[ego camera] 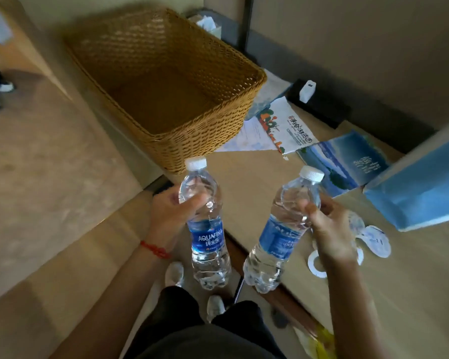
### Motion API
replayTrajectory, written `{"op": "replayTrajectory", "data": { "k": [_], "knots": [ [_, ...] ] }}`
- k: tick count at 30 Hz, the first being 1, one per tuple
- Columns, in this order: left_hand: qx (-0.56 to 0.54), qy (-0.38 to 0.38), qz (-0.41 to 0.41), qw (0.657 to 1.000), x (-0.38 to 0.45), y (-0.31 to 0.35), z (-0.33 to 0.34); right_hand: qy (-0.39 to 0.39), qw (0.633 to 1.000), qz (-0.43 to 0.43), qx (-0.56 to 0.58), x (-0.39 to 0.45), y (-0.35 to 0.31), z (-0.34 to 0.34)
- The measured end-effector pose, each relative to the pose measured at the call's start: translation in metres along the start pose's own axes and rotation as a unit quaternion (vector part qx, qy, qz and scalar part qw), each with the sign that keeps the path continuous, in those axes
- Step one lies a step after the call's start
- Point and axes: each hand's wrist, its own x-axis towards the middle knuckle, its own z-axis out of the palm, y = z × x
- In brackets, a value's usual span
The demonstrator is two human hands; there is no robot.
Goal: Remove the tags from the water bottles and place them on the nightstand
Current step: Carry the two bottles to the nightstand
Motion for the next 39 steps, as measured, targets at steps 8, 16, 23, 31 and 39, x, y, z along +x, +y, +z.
{"op": "replayTrajectory", "data": {
  "k": [8, 16, 23, 31, 39],
  "knots": [
    [-0.004, 0.172, -0.006, 0.985, -0.058, -0.011, -0.072, -0.148, 0.987, 0.045, -0.054, 0.000, 0.017, 0.062],
    [-0.026, 0.313, -0.005, 0.950, -0.116, -0.018, -0.155, -0.277, 0.958, 0.016, -0.077, -0.031, 0.017, 0.155],
    [-0.038, 0.418, -0.021, 0.908, -0.182, -0.026, -0.248, -0.402, 0.909, 0.014, -0.107, -0.076, 0.034, 0.254],
    [-0.021, 0.536, -0.009, 0.844, -0.254, -0.037, -0.343, -0.472, 0.873, 0.027, -0.122, -0.135, 0.055, 0.370],
    [-0.093, 0.648, 0.022, 0.756, -0.309, -0.043, -0.365, -0.602, 0.789, 0.020, -0.121, -0.180, 0.055, 0.459]
  ]
}}
